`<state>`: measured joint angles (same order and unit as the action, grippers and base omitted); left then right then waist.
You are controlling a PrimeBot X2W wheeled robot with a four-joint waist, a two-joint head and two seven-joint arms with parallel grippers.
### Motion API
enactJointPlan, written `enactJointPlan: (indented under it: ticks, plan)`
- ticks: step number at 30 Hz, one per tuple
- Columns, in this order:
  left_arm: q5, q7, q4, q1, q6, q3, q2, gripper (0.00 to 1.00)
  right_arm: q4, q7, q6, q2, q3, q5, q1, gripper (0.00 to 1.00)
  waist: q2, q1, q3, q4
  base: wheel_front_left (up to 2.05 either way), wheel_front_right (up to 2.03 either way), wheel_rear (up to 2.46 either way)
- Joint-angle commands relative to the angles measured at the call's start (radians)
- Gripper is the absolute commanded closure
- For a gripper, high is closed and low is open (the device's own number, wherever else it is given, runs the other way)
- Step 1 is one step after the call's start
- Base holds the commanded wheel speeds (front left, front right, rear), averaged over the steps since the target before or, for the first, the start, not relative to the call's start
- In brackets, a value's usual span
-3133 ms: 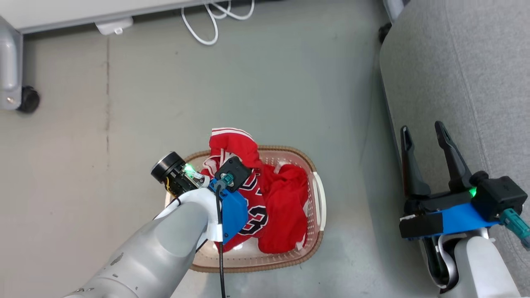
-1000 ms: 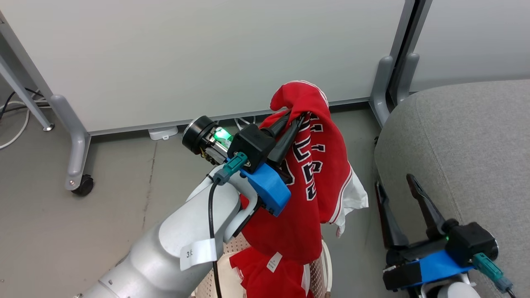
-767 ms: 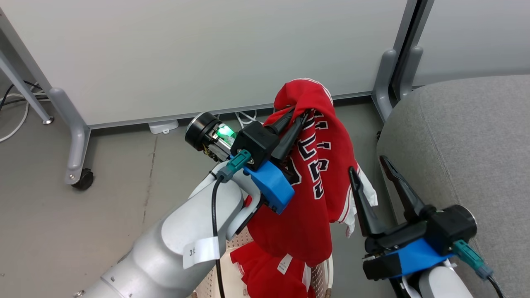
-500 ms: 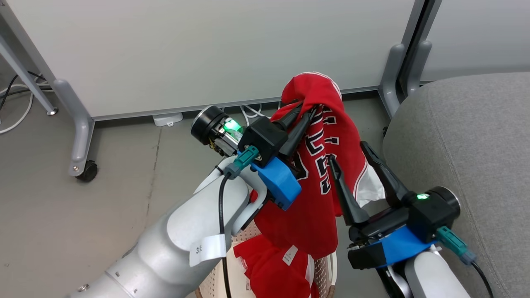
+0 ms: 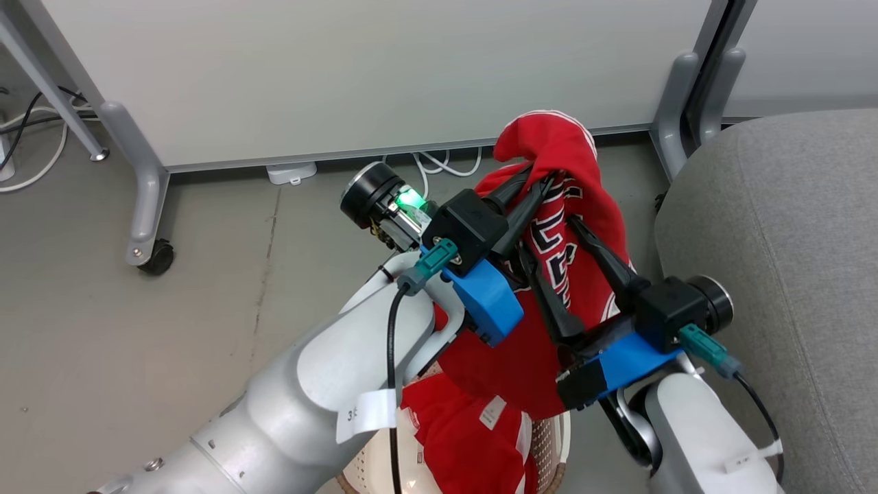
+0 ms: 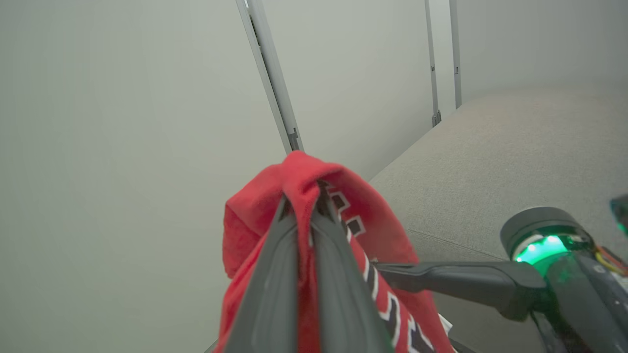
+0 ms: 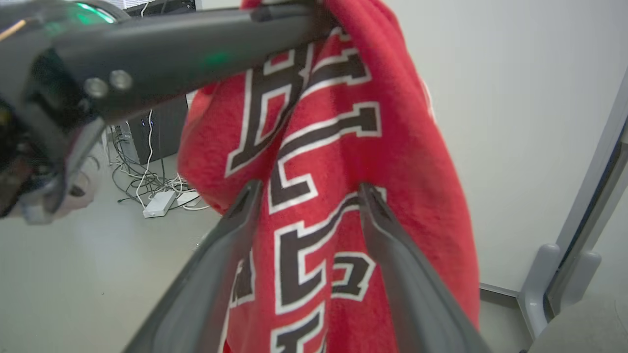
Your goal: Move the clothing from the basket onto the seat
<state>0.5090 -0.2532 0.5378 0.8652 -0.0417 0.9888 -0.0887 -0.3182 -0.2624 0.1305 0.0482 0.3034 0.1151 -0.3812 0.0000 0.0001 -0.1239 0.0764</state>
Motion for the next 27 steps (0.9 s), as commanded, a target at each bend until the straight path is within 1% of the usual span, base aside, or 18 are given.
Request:
enactJointPlan:
  ticks: [1, 13, 14, 15, 20, 27]
  plan:
    - [-0.007, -0.005, 0.001, 0.020, -0.002, 0.005, 0.005, 1.00, -0.021, -0.004, 0.000, 0.004, -0.001, 0.002, -0.030, 0.00, 0.0000, -0.0001, -0.003, 0.004, 0.00, 0.00, 0.00]
    - [0.003, -0.006, 0.004, 0.042, -0.009, 0.036, 0.026, 1.00, -0.200, -0.004, 0.000, 0.004, -0.007, 0.041, -0.136, 0.00, 0.0000, -0.0001, -0.010, 0.027, 0.00, 0.00, 0.00]
    - [0.005, -0.007, 0.004, 0.042, -0.009, 0.038, 0.028, 1.00, -0.212, -0.004, 0.000, 0.004, -0.009, 0.046, -0.141, 0.18, 0.0000, -0.0001, -0.009, 0.028, 0.00, 0.00, 0.00]
    - [0.007, -0.007, 0.005, 0.042, -0.008, 0.040, 0.028, 1.00, -0.223, -0.004, 0.000, 0.004, -0.009, 0.047, -0.147, 1.00, 0.0000, -0.0001, -0.008, 0.029, 0.00, 0.00, 0.00]
    - [0.010, -0.009, 0.009, 0.043, -0.008, 0.044, 0.032, 1.00, -0.246, -0.004, 0.000, 0.004, -0.009, 0.053, -0.165, 1.00, 0.0000, -0.0001, -0.005, 0.031, 0.00, 0.00, 0.00]
    - [0.016, -0.011, 0.020, 0.038, -0.007, 0.045, 0.034, 1.00, -0.248, -0.004, 0.000, 0.004, -0.011, 0.055, -0.158, 1.00, 0.0000, -0.0001, 0.007, 0.029, 0.00, 0.00, 0.00]
